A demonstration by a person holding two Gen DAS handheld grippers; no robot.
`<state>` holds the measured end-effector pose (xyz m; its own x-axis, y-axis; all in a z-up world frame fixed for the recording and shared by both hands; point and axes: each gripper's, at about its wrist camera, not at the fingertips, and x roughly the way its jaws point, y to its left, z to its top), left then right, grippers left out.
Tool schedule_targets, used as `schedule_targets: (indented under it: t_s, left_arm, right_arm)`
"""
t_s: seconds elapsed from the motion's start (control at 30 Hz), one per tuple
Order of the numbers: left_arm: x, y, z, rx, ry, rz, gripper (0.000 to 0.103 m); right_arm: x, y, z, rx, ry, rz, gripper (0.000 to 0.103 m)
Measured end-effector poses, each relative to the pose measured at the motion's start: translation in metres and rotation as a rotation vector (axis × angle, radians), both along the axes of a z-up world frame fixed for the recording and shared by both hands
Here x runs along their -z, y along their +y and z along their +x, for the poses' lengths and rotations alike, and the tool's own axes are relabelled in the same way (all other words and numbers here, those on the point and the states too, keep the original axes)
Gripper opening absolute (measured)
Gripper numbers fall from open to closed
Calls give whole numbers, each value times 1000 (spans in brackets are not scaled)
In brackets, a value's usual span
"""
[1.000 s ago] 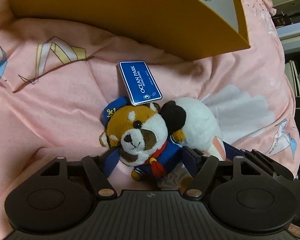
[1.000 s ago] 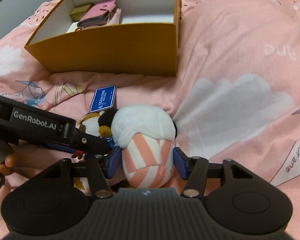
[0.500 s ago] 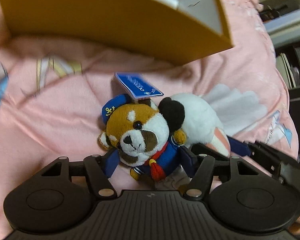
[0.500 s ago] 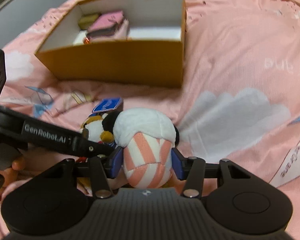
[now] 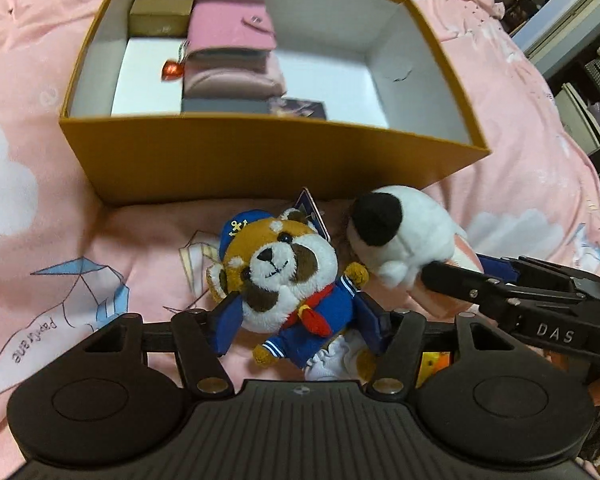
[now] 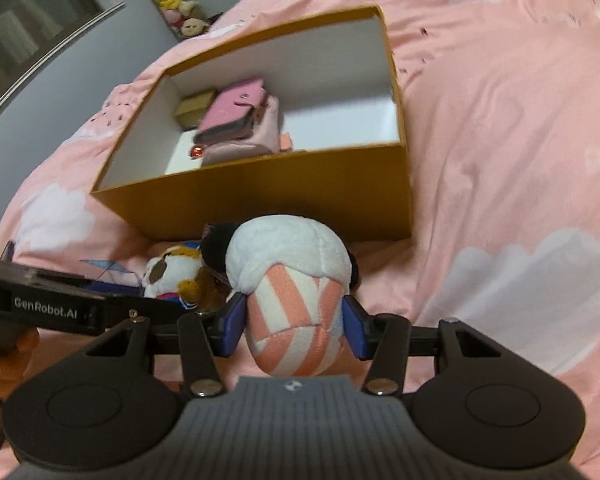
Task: Organize objects
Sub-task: 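Grasp the red panda plush with the left tool while the right tool grasps the white dog plush, then lift both plush keychains and carry them over the orange box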
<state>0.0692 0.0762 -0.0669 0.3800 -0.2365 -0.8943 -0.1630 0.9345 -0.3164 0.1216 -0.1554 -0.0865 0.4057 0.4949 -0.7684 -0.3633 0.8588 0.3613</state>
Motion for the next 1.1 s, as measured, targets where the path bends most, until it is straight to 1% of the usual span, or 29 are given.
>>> schedule_targets:
  t_s: [0.07, 0.17, 0.27, 0.37, 0.47, 0.53, 0.6, 0.67, 0.7, 0.73, 0.77, 0.8, 0.87, 0.93, 0.97, 1.1]
  left_arm:
    - [8, 6, 1, 0, 8, -8, 69]
    - [20, 4, 1, -7, 53, 2, 72]
    - [20, 1, -2, -16, 62, 26, 75]
    - [15, -1, -6, -50, 64, 45, 75]
    - [11, -4, -10, -77, 60, 62, 75]
    - [12, -5, -12, -89, 65, 61, 75]
    - [11, -2, -12, -105, 66, 40, 65]
    - [10, -1, -14, -117, 69, 24, 61]
    - [9, -1, -14, -118, 68, 26, 60]
    - [8, -1, -14, -120, 68, 24, 58]
    - [8, 0, -14, -126, 67, 14, 55]
    - [9, 1, -14, -133, 69, 4, 54]
    - [11, 5, -14, -153, 72, -17, 54]
    - [14, 8, -12, -169, 83, -38, 54]
    - [16, 9, -11, -175, 86, -47, 54]
    - [25, 14, -5, -217, 113, -96, 55]
  right_arm:
    - [9, -3, 2, 20, 39, 15, 53]
    - [18, -7, 5, 39, 103, 33, 55]
    - [20, -8, 4, 50, 126, 3, 56]
    - [13, -5, -2, 49, 80, -76, 56]
    - [-2, 8, -12, 2, -38, -193, 57]
    - [-9, 19, -17, -42, -104, -245, 57]
    - [-13, 28, -21, -92, -152, -274, 56]
    - [-13, 39, -23, -149, -187, -302, 55]
    - [-12, 45, -24, -180, -197, -318, 52]
    - [-10, 51, -25, -215, -200, -341, 52]
    - [-6, 55, -25, -233, -201, -357, 53]
    - [-3, 59, -25, -243, -210, -384, 53]
    - [3, 61, -28, -253, -219, -431, 57]
    - [8, 64, -30, -270, -214, -452, 66]
    - [10, 65, -30, -280, -212, -454, 68]
    - [21, 69, -24, -287, -219, -496, 69]
